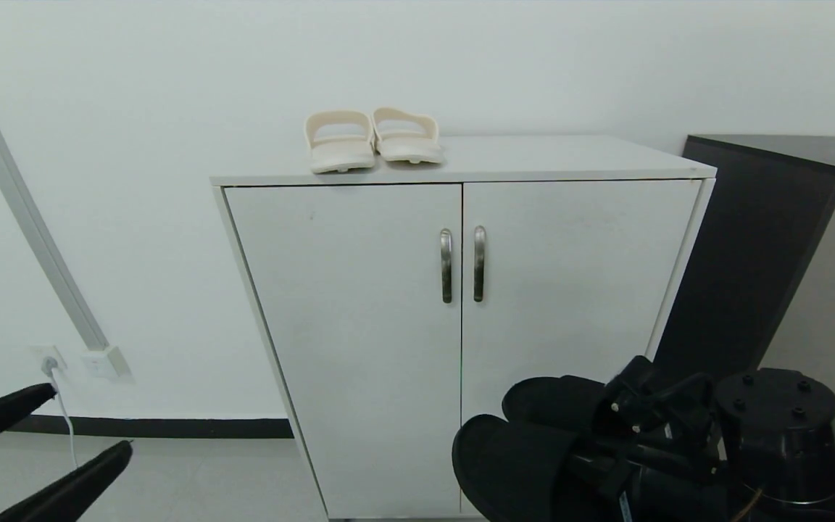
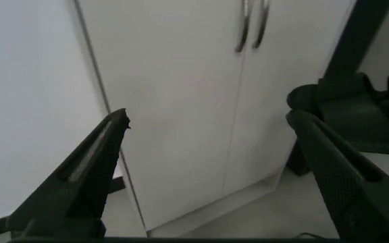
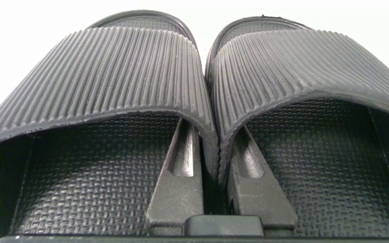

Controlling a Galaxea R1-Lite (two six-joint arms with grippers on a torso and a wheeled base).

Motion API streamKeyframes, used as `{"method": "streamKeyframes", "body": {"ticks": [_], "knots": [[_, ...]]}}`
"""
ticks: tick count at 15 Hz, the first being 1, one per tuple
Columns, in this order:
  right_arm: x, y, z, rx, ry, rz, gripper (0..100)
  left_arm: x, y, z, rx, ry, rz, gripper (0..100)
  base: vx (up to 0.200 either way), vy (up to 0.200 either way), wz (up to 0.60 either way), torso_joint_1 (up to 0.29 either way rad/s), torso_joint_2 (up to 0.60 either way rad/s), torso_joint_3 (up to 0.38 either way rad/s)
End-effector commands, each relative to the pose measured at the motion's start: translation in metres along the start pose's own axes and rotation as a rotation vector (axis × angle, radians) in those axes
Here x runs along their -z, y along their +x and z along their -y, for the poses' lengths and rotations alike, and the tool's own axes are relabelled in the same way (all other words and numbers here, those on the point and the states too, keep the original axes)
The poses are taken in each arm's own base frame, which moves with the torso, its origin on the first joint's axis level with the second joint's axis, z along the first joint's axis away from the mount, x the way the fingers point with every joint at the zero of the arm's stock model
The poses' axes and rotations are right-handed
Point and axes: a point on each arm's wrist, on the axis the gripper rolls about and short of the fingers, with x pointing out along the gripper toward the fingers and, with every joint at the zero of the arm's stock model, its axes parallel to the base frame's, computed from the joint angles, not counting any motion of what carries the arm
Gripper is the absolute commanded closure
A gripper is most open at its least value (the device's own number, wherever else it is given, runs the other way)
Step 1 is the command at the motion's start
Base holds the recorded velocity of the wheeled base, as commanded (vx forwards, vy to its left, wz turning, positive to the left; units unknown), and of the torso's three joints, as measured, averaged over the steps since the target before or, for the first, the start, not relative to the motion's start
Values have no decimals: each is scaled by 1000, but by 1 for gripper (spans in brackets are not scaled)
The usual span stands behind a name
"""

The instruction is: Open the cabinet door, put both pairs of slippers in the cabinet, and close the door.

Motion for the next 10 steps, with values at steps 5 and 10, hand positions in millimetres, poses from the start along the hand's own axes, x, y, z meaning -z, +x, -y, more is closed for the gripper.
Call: {"method": "streamKeyframes", "body": {"ticks": [5,10], "knots": [[3,3,0,2,0,-15,100,-1,87,-6,280,-4,-102,0,0,0,0,0,0,0],[4,2,1,6,1,-20,100,-30,133,19,421,-38,-65,0,0,0,0,0,0,0]]}}
